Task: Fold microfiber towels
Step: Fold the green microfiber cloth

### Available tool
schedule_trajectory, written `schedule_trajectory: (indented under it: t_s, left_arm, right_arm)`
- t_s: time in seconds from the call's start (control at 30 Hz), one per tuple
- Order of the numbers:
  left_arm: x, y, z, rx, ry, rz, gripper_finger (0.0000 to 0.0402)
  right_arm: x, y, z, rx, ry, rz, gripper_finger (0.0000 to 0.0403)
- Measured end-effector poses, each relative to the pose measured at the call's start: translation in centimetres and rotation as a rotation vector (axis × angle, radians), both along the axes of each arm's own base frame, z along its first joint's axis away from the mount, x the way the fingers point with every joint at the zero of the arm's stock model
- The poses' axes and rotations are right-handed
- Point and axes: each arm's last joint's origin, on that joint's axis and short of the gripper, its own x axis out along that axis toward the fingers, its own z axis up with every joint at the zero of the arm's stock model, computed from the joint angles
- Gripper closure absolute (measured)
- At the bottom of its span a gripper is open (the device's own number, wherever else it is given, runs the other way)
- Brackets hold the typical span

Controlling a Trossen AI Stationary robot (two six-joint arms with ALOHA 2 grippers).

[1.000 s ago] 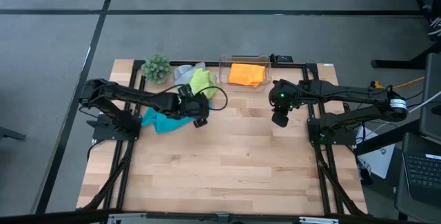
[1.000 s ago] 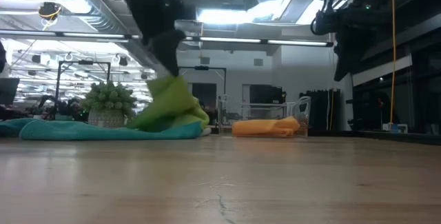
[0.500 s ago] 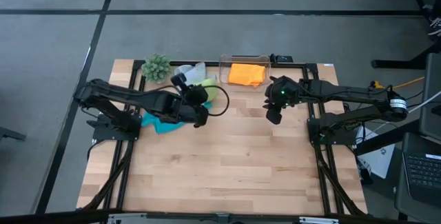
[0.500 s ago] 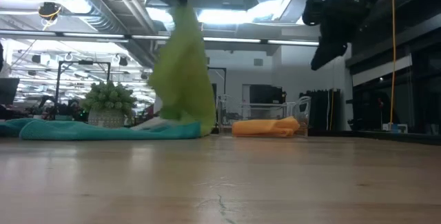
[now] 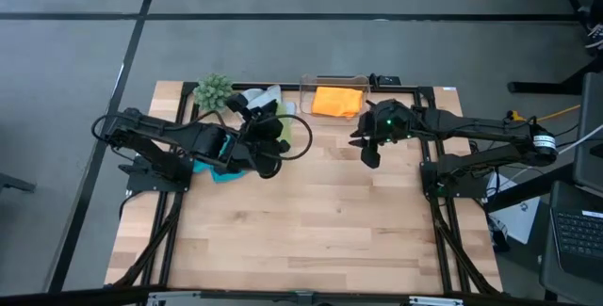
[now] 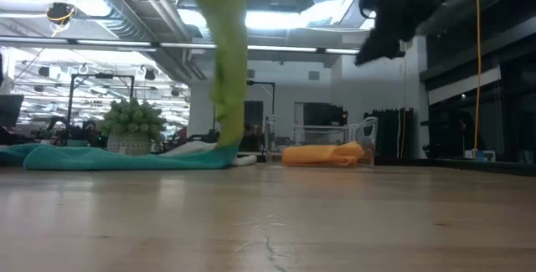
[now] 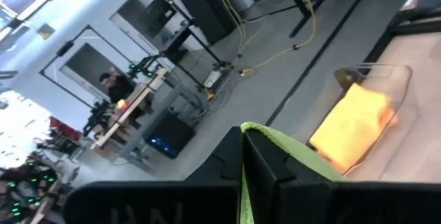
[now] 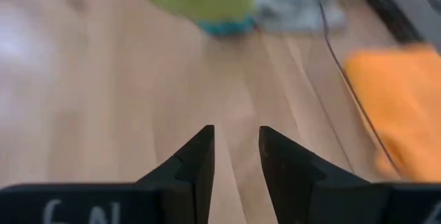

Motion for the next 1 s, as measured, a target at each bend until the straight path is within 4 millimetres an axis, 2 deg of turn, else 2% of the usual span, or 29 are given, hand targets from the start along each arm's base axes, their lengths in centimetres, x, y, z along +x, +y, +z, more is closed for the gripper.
schedule_trajectory:
  t_s: [0.17,0.27,0.43,0.67,0.83,1.0]
  left_arm:
    - [0.1,0.0,0.0,-0.021,-0.024,-0.006,0.0402]
    - [0.1,0.0,0.0,-0.025,-0.034,-0.005,0.0402]
    - [0.4,0.1,0.3,-0.039,-0.084,-0.001,0.0401]
    - [1.7,1.3,2.0,-0.035,-0.205,0.012,0.0401]
    - [2.4,1.9,2.3,-0.091,-0.184,-0.136,0.0401]
    - [2.5,0.6,1.7,-0.139,-0.058,-0.363,0.0401]
  right_arm:
    - [1.0,0.5,1.5,0.027,-0.212,0.257,0.0286]
    - [1.3,0.7,2.1,0.045,-0.289,0.348,0.0286]
    - [1.7,1.0,2.6,0.009,-0.344,0.375,0.0286]
    - [3.7,1.5,2.9,-0.049,-0.478,0.416,0.0286]
    - [5.3,1.9,1.6,-0.070,-0.468,0.458,0.0286]
    - [5.8,2.0,0.3,-0.047,-0.397,0.462,0.0286]
